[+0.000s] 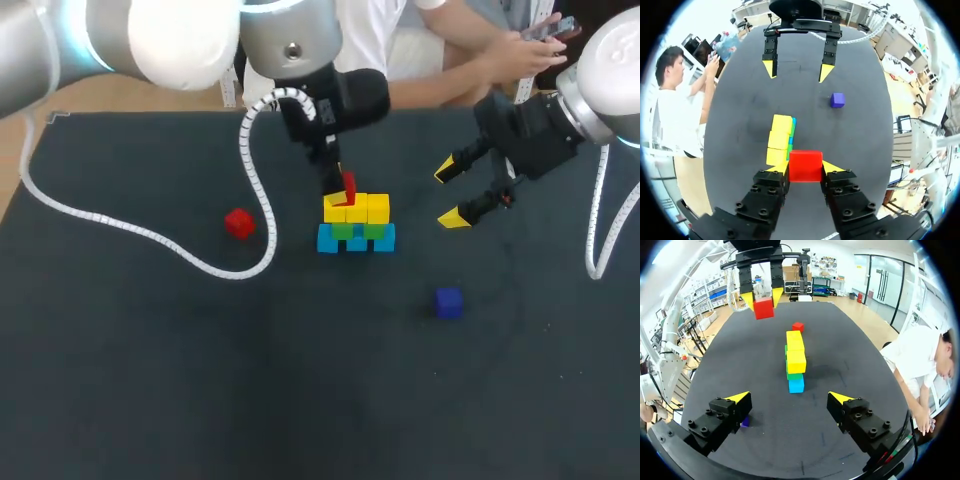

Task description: Place the blue cubes, place green cubes on the blue cubes, place the yellow cubes on the green cubes, then place the red cubes on the yellow cubes, and place purple cube on the red cubes.

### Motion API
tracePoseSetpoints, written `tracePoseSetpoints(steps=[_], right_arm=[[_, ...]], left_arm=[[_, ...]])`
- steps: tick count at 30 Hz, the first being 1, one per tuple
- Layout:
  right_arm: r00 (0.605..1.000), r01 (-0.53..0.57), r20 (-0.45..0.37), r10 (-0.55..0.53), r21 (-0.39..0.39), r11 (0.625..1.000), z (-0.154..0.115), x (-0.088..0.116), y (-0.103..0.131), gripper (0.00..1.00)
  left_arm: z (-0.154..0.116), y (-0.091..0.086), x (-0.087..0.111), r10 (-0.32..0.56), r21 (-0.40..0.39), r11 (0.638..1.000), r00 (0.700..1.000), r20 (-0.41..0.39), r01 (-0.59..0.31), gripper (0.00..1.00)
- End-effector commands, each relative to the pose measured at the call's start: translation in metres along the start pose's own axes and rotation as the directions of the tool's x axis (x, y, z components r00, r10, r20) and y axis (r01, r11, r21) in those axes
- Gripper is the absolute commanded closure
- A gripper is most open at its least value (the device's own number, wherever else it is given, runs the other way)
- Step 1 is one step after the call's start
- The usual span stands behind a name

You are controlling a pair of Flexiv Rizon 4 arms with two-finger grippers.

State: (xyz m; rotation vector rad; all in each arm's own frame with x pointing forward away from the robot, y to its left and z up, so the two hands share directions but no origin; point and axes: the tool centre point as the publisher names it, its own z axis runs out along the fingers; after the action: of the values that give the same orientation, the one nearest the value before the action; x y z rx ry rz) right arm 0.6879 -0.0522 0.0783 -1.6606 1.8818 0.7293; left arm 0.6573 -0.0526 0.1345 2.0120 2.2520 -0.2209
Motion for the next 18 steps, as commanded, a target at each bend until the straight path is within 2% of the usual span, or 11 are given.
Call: tracePoseSetpoints(steps=[1, 18], right_arm=[[1.000, 0.001, 0.002, -0.001, 0.001, 1.000, 0.000, 0.000, 0.000, 0.00], [1.000, 0.001, 0.002, -0.001, 0.001, 1.000, 0.000, 0.000, 0.000, 0.00]], left_arm=[[0.003, 0.003, -0.011, -0.003, 0.006, 1.000, 0.999, -0.039, 0.004, 1.00], [0.026, 0.007, -0.017, 0.013, 0.066, 0.998, 1.000, 0.000, -0.013, 1.00]])
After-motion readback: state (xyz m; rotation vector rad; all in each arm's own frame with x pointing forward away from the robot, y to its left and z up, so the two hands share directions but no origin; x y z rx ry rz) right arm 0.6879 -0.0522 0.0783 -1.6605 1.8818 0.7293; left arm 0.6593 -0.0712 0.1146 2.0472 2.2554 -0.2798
